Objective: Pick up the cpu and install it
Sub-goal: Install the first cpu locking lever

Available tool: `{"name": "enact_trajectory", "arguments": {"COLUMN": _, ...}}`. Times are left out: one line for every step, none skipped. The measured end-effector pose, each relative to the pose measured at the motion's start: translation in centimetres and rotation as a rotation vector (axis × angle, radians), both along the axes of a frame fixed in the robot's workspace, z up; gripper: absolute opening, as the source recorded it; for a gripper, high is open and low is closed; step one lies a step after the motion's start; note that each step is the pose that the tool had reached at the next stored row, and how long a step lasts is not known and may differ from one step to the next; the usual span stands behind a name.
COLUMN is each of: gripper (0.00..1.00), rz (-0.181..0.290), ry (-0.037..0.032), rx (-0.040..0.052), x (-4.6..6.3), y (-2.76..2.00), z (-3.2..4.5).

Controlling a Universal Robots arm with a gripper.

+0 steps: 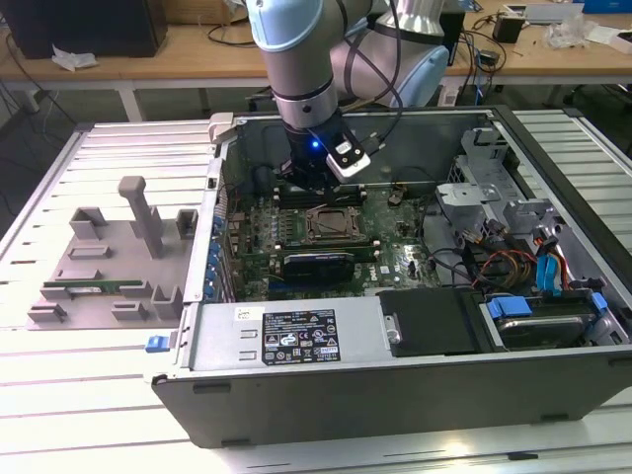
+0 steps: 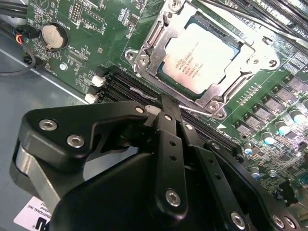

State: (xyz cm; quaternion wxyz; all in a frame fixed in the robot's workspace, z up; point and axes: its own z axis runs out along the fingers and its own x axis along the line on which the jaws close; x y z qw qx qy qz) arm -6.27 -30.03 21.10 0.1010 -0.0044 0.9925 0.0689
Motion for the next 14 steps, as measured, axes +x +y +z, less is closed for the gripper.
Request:
{"name": "enact_trajectory", "arguments": {"gripper": 0.11, "rz": -0.006, "ry": -0.0005, "rx": 0.0002, "x": -0.01, "y": 0.04, "z": -0.02}}
{"name": "enact_trajectory", "arguments": {"gripper": 0.11, "rz": -0.014, "ry": -0.0003, "rx": 0.0000, "x": -0.01, "y": 0.07, "z": -0.03}}
{"name": "enact_trajectory", "arguments": {"gripper": 0.11, "rz": -0.024, "ry": -0.0004, "rx": 0.0001, "x": -0.01, "y": 0.11, "z": -0.04}}
{"name": "enact_trajectory", "arguments": {"gripper": 0.11, "rz": -0.036, "ry": -0.0004, "rx": 0.0000, "x": -0.03, "y": 0.17, "z": -0.05}}
{"name": "enact_trajectory", "arguments": {"gripper": 0.11, "rz": -0.045, "ry": -0.0003, "rx": -0.0001, "x": -0.06, "y": 0.24, "z": -0.06}}
{"name": "enact_trajectory", "arguments": {"gripper": 0.11, "rz": -0.050, "ry": -0.0003, "rx": -0.0001, "x": -0.07, "y": 0.28, "z": -0.06}}
{"name": "enact_trajectory", "arguments": {"gripper": 0.11, "rz": -0.057, "ry": -0.0004, "rx": 0.0000, "x": -0.08, "y": 0.34, "z": -0.07}}
{"name": "enact_trajectory", "arguments": {"gripper": 0.11, "rz": -0.066, "ry": -0.0004, "rx": 0.0000, "x": -0.10, "y": 0.40, "z": -0.08}}
{"name": "enact_trajectory", "arguments": {"gripper": 0.11, "rz": -0.075, "ry": -0.0003, "rx": 0.0000, "x": -0.13, "y": 0.47, "z": -0.09}}
{"name": "enact_trajectory", "arguments": {"gripper": 0.11, "rz": -0.085, "ry": -0.0003, "rx": -0.0001, "x": -0.18, "y": 0.55, "z": -0.10}}
{"name": "enact_trajectory", "arguments": {"gripper": 0.11, "rz": -0.094, "ry": -0.0003, "rx": -0.0001, "x": -0.25, "y": 0.65, "z": -0.11}}
{"name": "enact_trajectory", "arguments": {"gripper": 0.11, "rz": -0.098, "ry": -0.0003, "rx": -0.0001, "x": -0.28, "y": 0.70, "z": -0.11}}
{"name": "enact_trajectory", "arguments": {"gripper": 0.11, "rz": -0.101, "ry": -0.0003, "rx": -0.0001, "x": -0.31, "y": 0.74, "z": -0.12}}
{"name": "enact_trajectory", "arguments": {"gripper": 0.11, "rz": -0.107, "ry": -0.0004, "rx": -0.0001, "x": -0.37, "y": 0.83, "z": -0.12}}
